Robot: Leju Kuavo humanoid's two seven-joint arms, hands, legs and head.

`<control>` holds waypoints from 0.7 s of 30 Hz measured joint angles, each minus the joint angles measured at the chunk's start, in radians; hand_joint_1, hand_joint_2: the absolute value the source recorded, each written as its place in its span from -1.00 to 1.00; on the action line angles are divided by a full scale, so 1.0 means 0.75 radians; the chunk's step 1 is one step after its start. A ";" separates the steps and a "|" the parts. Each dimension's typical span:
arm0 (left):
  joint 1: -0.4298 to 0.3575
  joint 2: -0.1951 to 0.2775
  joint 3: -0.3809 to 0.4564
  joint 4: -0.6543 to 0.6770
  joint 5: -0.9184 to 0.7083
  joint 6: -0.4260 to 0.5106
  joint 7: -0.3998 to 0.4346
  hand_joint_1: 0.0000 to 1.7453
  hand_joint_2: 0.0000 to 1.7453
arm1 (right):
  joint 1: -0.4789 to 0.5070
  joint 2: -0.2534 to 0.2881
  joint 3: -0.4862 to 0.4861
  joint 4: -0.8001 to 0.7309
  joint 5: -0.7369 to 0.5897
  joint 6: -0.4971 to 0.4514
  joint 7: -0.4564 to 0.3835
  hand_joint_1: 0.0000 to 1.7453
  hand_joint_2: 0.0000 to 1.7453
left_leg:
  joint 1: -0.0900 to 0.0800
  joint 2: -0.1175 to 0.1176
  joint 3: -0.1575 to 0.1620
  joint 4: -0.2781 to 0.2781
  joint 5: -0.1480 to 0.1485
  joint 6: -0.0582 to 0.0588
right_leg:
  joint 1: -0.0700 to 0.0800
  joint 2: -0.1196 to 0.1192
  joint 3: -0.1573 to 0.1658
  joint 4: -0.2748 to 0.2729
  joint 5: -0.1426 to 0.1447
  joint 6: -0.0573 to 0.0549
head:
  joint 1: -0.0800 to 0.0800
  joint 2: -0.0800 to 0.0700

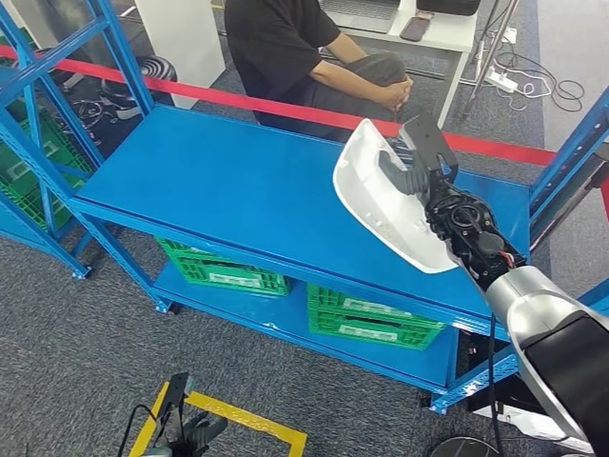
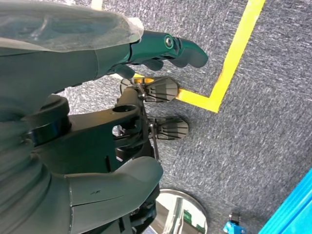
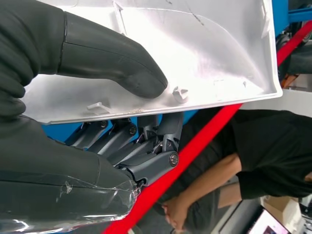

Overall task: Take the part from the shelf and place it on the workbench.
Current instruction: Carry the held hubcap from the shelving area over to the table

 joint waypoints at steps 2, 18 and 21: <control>0.001 0.000 0.000 0.000 0.001 0.000 0.000 -1.00 1.00 | -0.009 0.006 0.008 -0.001 0.035 -0.017 0.001 1.00 1.00 | 0.000 0.000 0.000 0.000 0.000 0.000 | 0.000 0.000 0.000 0.000 0.000 0.000 | 0.000 0.000; 0.003 -0.007 0.000 0.000 -0.017 -0.018 0.009 -1.00 1.00 | -0.101 0.115 0.097 -0.021 0.277 -0.083 0.018 1.00 1.00 | 0.000 0.000 0.000 0.000 0.000 0.000 | 0.000 0.000 0.000 0.000 0.000 0.000 | 0.000 0.000; 0.003 -0.007 0.000 0.000 -0.022 -0.019 0.010 -1.00 1.00 | -0.102 0.129 0.108 -0.021 0.292 -0.087 0.018 1.00 1.00 | 0.000 0.000 0.000 0.000 0.000 0.000 | 0.000 0.000 0.000 0.000 0.000 0.000 | 0.000 0.000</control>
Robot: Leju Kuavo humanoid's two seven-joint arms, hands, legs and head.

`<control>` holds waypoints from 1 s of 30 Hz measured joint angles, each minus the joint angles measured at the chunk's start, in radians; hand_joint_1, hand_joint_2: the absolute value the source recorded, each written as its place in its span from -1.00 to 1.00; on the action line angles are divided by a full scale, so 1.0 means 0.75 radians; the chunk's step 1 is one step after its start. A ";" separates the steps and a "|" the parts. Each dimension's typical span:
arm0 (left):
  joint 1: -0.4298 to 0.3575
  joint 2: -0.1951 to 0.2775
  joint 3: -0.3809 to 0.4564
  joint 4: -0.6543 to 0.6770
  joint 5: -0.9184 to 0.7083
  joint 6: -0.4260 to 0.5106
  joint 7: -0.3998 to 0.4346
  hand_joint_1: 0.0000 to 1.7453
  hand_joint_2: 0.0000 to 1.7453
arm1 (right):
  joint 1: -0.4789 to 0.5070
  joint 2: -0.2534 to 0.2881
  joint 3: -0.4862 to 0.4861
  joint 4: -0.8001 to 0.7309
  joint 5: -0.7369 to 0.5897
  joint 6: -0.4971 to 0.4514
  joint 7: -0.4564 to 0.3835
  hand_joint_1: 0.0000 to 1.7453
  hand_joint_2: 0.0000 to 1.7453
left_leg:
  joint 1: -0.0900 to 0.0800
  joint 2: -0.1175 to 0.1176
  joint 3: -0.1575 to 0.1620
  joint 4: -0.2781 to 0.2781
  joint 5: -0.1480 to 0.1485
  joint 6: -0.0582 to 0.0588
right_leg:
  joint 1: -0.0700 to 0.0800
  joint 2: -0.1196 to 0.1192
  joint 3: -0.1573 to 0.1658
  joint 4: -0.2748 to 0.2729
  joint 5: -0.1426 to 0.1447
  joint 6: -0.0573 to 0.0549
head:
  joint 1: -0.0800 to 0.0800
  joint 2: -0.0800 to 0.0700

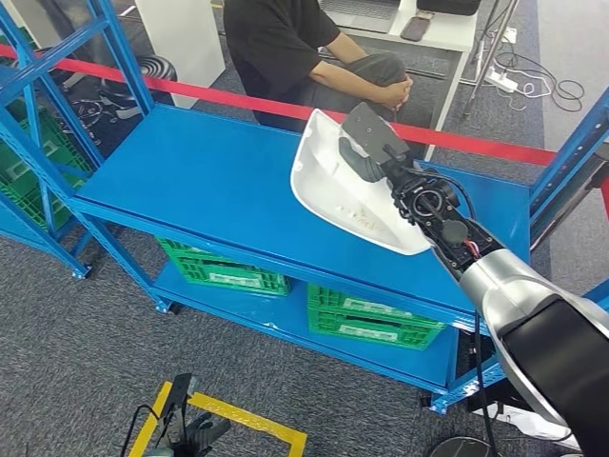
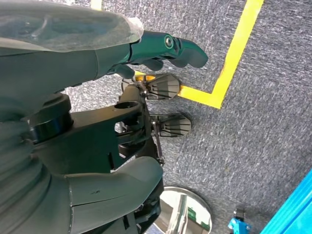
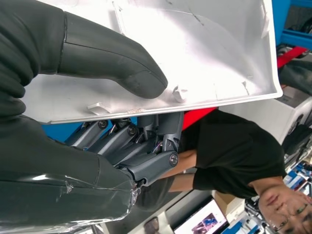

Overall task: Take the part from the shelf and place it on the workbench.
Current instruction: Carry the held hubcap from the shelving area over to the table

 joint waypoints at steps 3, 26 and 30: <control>-0.001 0.000 0.000 0.000 -0.002 0.000 0.000 -1.00 1.00 | 0.000 0.014 0.008 0.000 0.010 0.002 -0.002 1.00 1.00 | 0.000 0.000 0.000 0.000 0.000 0.000 | 0.000 0.000 0.000 0.000 0.000 0.000 | 0.000 0.000; -0.001 0.000 0.000 0.000 -0.010 0.003 0.006 -1.00 1.00 | 0.004 0.057 0.033 0.004 0.012 0.006 -0.032 1.00 1.00 | 0.000 0.000 0.000 0.000 0.000 0.000 | 0.000 0.000 -0.001 0.000 0.000 0.000 | 0.000 0.000; -0.001 0.000 0.000 0.000 -0.010 0.003 0.006 -1.00 1.00 | 0.005 0.057 0.033 0.004 0.010 0.005 -0.033 1.00 1.00 | 0.000 0.000 0.000 0.000 0.000 0.000 | 0.000 0.000 -0.001 0.000 0.000 0.000 | 0.000 0.000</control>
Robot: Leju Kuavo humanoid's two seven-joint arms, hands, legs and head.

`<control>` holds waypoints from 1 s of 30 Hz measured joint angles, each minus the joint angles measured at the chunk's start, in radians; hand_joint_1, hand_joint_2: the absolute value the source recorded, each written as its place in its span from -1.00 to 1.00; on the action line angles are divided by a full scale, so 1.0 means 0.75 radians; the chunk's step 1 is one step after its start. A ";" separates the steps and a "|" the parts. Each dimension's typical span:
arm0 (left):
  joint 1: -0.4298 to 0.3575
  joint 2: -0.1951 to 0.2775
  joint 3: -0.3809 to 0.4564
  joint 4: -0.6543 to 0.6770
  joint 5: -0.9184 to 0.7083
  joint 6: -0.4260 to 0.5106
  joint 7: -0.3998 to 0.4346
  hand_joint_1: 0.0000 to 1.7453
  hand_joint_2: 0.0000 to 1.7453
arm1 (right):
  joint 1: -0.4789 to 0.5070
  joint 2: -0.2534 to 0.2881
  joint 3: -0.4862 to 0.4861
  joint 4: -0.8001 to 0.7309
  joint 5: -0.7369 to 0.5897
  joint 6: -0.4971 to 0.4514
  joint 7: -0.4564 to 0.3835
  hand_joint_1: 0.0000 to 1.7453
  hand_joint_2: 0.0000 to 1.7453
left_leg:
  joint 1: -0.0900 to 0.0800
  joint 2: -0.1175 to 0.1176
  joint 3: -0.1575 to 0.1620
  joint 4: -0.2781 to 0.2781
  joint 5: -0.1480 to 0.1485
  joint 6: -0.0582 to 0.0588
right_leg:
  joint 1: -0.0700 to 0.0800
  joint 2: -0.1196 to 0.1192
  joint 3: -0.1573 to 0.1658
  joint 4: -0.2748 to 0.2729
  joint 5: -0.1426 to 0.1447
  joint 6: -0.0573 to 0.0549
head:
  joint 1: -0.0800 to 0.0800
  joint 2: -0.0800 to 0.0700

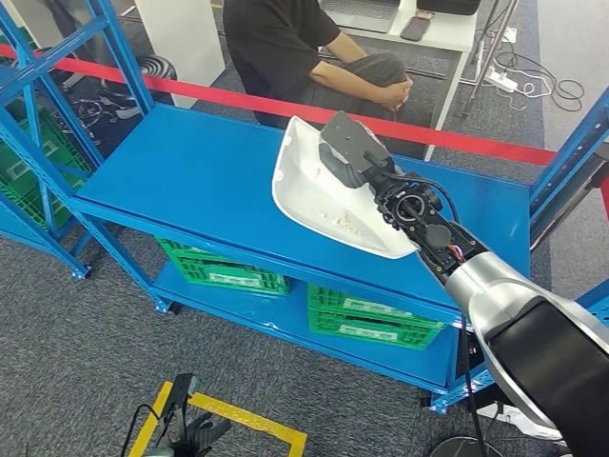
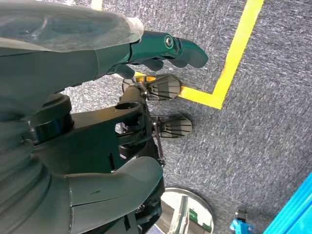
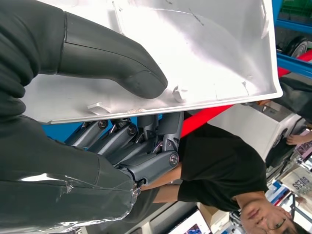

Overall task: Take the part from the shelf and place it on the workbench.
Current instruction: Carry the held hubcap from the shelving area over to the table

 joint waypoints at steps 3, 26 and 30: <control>0.000 0.000 0.000 0.000 0.000 0.000 0.000 -1.00 1.00 | 0.001 0.000 0.000 0.000 0.000 0.000 0.000 1.00 1.00 | 0.000 0.000 0.000 0.000 0.000 0.000 | 0.000 0.000 0.000 0.000 0.000 0.000 | 0.000 0.000; 0.008 0.001 0.000 0.000 0.008 0.009 -0.003 -1.00 1.00 | 0.021 0.001 -0.012 0.001 0.008 -0.002 -0.014 1.00 1.00 | 0.000 0.000 0.000 0.000 0.000 0.000 | 0.000 0.000 0.000 0.000 0.000 0.000 | 0.000 0.000; 0.008 0.001 0.000 0.000 0.008 0.009 -0.003 -1.00 1.00 | 0.022 0.001 -0.015 0.001 0.009 -0.002 -0.014 1.00 1.00 | 0.000 0.000 0.000 0.000 0.000 0.000 | 0.000 0.000 0.000 0.000 0.000 0.000 | 0.000 0.000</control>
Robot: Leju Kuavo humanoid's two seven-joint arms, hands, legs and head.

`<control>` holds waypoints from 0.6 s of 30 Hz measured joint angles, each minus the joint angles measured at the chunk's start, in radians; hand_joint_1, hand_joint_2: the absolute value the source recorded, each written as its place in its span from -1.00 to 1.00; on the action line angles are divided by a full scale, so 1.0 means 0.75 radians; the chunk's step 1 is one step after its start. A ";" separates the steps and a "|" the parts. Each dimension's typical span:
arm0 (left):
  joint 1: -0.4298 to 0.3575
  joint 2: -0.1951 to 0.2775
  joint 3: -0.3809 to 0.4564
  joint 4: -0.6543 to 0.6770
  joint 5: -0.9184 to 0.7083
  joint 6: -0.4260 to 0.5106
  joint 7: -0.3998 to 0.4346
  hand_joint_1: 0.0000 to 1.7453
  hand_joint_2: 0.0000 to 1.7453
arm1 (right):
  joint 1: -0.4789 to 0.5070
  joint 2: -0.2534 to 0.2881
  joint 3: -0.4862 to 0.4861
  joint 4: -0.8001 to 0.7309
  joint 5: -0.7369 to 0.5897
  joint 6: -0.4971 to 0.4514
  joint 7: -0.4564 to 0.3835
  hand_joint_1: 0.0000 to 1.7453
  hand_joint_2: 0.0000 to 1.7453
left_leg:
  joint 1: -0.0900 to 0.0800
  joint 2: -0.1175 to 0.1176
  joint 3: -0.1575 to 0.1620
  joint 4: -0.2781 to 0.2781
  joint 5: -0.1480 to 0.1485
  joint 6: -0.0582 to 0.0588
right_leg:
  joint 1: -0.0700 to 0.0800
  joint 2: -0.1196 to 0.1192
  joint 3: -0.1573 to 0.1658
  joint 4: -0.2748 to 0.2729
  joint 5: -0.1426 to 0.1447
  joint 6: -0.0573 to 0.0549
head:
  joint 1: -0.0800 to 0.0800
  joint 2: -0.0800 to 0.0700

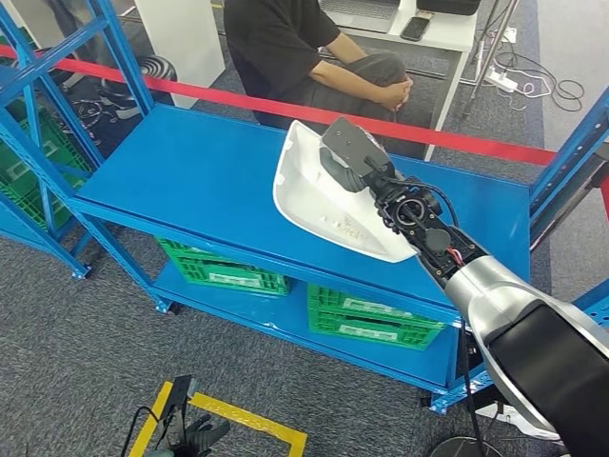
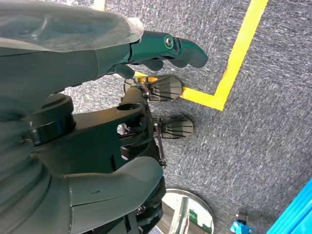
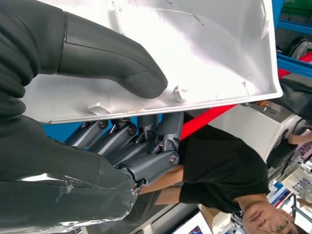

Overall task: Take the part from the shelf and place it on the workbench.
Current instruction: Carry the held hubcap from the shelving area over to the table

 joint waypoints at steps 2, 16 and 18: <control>0.000 0.000 0.000 0.000 0.000 0.000 0.000 -1.00 1.00 | 0.000 0.000 -0.001 0.000 0.000 0.000 0.000 1.00 1.00 | 0.000 0.000 0.000 0.000 0.000 0.000 | 0.000 0.000 0.000 0.000 0.000 0.000 | 0.000 0.000; 0.001 0.000 0.000 0.000 -0.003 0.002 0.000 -1.00 1.00 | 0.012 0.000 -0.010 0.000 0.003 0.000 -0.002 1.00 1.00 | -0.004 0.000 -0.011 0.017 -0.004 0.005 | -0.001 0.000 -0.003 0.001 0.002 0.005 | 0.000 0.000; 0.001 0.000 0.000 0.000 -0.005 0.002 0.000 -1.00 1.00 | 0.013 0.000 -0.011 0.000 0.003 0.000 -0.002 1.00 1.00 | -0.005 0.000 -0.015 0.021 -0.004 0.008 | -0.001 0.000 -0.004 0.001 0.004 0.009 | 0.000 0.000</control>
